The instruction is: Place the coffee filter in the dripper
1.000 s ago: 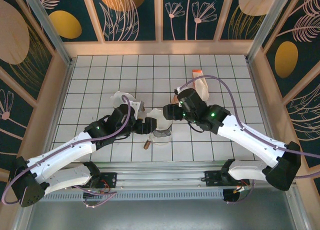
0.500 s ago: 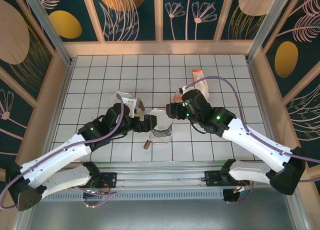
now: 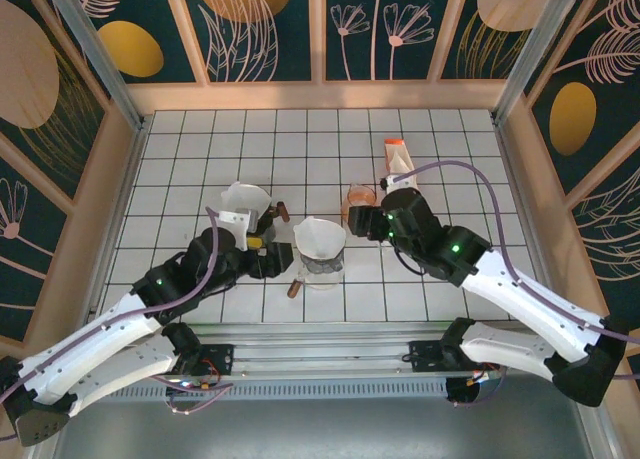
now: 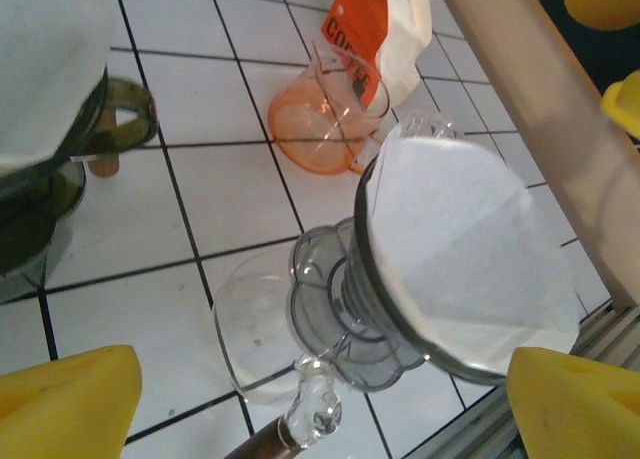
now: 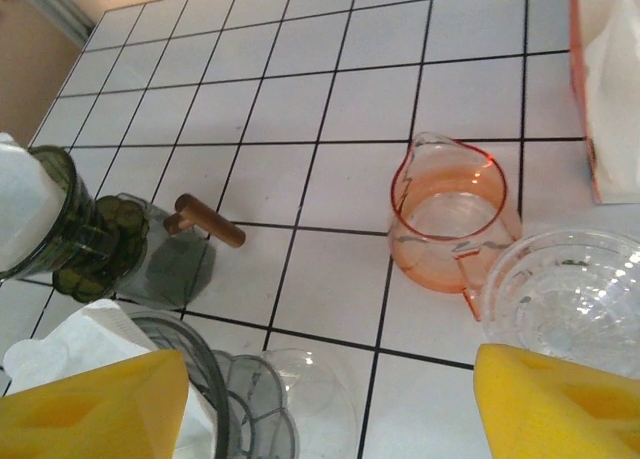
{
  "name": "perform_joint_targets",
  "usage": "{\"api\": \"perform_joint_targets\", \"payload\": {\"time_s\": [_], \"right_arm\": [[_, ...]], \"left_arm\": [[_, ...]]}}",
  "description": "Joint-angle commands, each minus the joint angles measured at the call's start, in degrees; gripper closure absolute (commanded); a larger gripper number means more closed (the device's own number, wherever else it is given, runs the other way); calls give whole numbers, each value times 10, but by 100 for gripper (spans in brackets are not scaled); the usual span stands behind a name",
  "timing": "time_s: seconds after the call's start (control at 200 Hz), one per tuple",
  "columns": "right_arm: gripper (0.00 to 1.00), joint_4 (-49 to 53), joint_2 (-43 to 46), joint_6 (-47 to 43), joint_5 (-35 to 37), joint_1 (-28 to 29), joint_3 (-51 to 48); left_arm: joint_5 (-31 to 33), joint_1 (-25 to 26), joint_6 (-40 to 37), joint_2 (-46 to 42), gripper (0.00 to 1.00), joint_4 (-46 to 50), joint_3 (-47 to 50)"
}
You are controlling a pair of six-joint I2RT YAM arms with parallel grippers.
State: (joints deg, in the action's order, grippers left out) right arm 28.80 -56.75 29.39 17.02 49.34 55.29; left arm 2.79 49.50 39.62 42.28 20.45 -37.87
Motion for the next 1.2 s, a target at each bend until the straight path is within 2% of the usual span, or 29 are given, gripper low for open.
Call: {"api": "perform_joint_targets", "payload": {"time_s": [0.0,0.195,0.38,0.706,0.821,0.951,1.196], "right_arm": [[24,-11,19,19,27,-10,-15],[24,-9,39,20,32,-22,-27],[24,-15,46,14,25,-33,-34],[24,-27,57,0,7,-51,-45],[24,-26,68,-5,-1,-60,-50],[24,-25,82,-7,-9,-70,-57],[24,-12,105,-13,-15,-82,-64]], "left_arm": [[-17,5,18,-7,8,4,25],[8,51,54,-39,8,1,72],[22,95,87,-26,11,-25,119],[82,152,52,60,15,-74,121],[101,156,32,93,18,-86,111],[119,157,9,132,27,-101,100],[115,158,-20,179,29,-143,84]]}}
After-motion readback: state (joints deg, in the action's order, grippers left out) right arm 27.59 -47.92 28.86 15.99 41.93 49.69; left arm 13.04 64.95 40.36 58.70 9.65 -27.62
